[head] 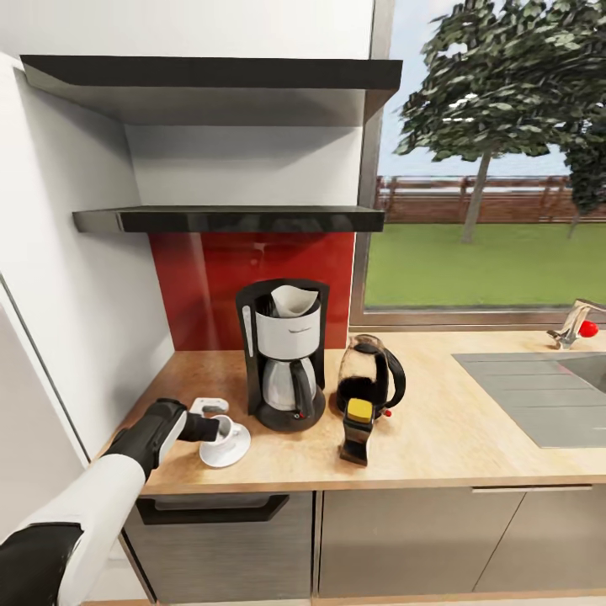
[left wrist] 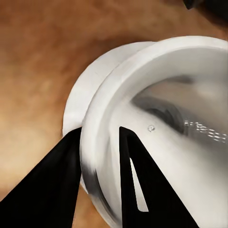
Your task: Set up a coffee station on the kitchen countertop: keep the coffee maker on the countertop, move the bottle of coffee from the kitchen shelf to the counter next to the coffee maker, place a paper coffee filter on top of the coffee maker, put the saucer next to the coffee maker with the coffee cup on the saucer, and place the electric kettle next to the coffee maker.
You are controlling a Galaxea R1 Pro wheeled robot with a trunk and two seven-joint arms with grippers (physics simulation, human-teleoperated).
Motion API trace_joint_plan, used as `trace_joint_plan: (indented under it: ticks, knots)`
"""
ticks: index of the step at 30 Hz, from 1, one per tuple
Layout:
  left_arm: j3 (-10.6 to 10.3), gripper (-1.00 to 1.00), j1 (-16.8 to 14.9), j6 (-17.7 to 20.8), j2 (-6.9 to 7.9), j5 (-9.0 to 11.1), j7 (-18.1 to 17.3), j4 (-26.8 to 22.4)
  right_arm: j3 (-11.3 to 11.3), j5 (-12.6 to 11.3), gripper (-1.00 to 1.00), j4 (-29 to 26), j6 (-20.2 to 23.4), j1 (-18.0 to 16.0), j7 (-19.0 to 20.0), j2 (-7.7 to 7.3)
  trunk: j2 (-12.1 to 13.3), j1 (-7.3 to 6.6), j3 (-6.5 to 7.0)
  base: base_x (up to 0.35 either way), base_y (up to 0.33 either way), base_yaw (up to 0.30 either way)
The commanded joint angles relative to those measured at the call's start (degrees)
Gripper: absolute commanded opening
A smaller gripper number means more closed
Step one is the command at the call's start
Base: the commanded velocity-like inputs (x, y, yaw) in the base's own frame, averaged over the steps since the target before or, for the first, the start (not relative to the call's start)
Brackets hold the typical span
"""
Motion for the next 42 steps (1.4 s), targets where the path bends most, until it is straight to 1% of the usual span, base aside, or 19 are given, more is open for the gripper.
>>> trace_joint_plan:
  ticks: [1, 3, 4, 17, 23, 28, 31, 35, 38, 42]
  knots:
    - [-0.1, -1.00, 0.0, 0.1, 0.14, -0.4, -0.4, -0.1, 0.5, -0.6, 1.00, 0.0, -0.2, 0.0, 0.1, -0.01, 0.0, 0.02, -0.03, 0.000, 0.000, 0.000]
    - [-0.1, -1.00, -0.1, 0.1, 0.25, -0.4, -0.4, -0.1, 0.5, -0.6, 1.00, 0.0, -0.2, 0.0, 0.1, -0.01, 0.0, 0.02, -0.03, 0.000, 0.000, 0.000]
    - [-0.1, 1.00, -0.1, 0.1, 0.32, -0.4, -0.4, -0.1, 0.5, -0.6, 1.00, 0.0, -0.2, 0.0, 0.1, -0.01, 0.0, 0.02, -0.03, 0.000, 0.000, 0.000]
    - [-0.1, 1.00, -0.1, 0.1, 0.46, -0.5, -0.4, -0.1, 0.5, -0.6, 1.00, 0.0, -0.2, 0.0, 0.1, -0.01, 0.0, 0.02, -0.03, 0.000, 0.000, 0.000]
    - [0.2, 1.00, -0.5, 0.1, 0.59, -0.2, -0.4, -0.4, 0.5, -0.6, 1.00, 0.0, -0.2, 0.0, 0.1, -0.01, 0.0, 0.02, -0.03, 0.000, 0.000, 0.000]
    - [0.3, 1.00, -2.3, 0.8, 0.55, -0.1, -0.3, -5.0, 0.5, -0.6, 1.00, 0.0, -0.2, 0.0, 0.1, -0.01, 0.0, 0.02, -0.03, 0.000, 0.000, 0.000]
    - [0.4, 1.00, -3.9, 4.8, 0.60, -0.1, -0.3, -8.0, 0.5, -0.6, 1.00, 0.0, -0.2, 0.0, 0.1, -0.01, 0.0, 0.02, -0.03, 0.000, 0.000, 0.000]
    - [0.5, 1.00, -4.7, 7.9, 0.62, -0.1, -0.3, -11.2, 0.5, -0.6, 1.00, 0.0, -0.2, 0.0, 0.1, -0.01, 0.0, 0.02, -0.03, 0.000, 0.000, 0.000]
    - [0.5, 1.00, -4.6, 8.5, 0.64, -0.1, -0.3, -12.9, 0.5, -0.6, 1.00, 0.0, -0.2, 0.0, 0.1, -0.01, 0.0, 0.02, -0.03, 0.000, 0.000, 0.000]
    - [0.6, 1.00, -4.4, 8.6, 0.70, -0.2, -0.3, -13.9, 0.3, -0.6, 1.00, 0.0, -0.2, 0.0, 0.1, -0.01, 0.0, 0.02, -0.03, 0.000, 0.000, 0.000]
